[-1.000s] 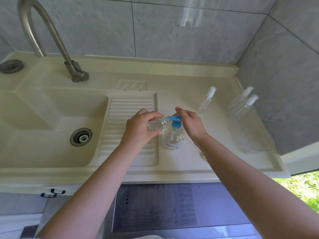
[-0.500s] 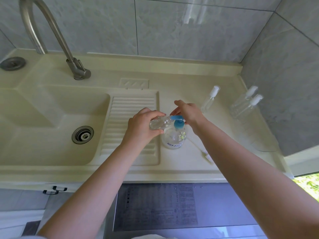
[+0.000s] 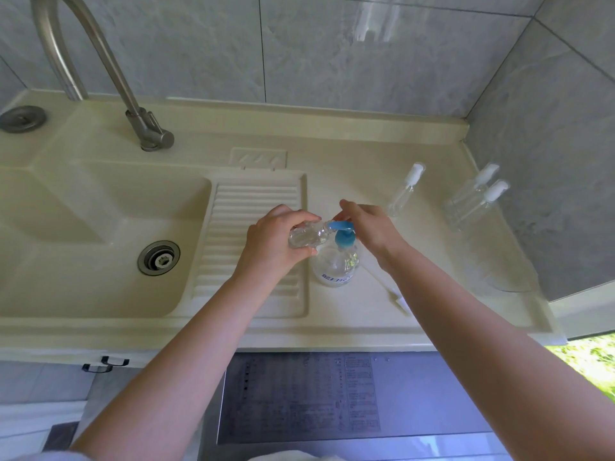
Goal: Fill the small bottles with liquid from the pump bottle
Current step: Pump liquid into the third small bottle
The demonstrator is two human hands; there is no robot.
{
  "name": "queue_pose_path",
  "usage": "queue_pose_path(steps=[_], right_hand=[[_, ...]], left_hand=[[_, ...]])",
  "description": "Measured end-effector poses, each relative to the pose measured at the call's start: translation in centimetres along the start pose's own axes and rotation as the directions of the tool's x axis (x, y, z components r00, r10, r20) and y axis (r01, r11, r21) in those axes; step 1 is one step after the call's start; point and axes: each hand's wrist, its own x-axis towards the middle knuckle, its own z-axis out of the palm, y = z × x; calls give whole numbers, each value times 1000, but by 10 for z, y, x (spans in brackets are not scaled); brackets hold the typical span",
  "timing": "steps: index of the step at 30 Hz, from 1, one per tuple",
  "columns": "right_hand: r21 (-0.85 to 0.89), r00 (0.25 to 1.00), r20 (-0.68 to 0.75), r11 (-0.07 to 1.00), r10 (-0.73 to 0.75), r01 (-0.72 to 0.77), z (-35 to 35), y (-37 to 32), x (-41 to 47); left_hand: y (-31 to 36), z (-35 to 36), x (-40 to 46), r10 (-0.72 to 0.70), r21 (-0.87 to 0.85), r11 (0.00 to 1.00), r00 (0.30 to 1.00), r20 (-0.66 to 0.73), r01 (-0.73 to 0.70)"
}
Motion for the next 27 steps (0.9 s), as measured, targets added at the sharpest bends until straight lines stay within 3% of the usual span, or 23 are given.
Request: queue_pose_path(steps=[4, 11, 16, 22, 27], right_hand=[[-12, 997, -61, 999, -43, 42, 1, 5, -9], [-84, 997, -60, 995, 39, -44, 2, -13, -7], [-126, 994, -108, 992, -25, 11, 7, -7, -7], [-198, 993, -89, 979, -77, 58, 14, -3, -10], [-144, 998, -52, 989, -33, 25, 13, -2, -5]], left_hand=[[0, 1, -1, 1, 1, 1000, 1000, 4, -1], [0, 0, -1, 6, 15, 1000, 1000, 5, -6], [-1, 1, -1, 16, 15, 1000, 1000, -6, -16], [-4, 5, 2, 5, 53, 999, 1000, 5, -6], [-4, 6, 0, 4, 56, 998, 1000, 10, -4]])
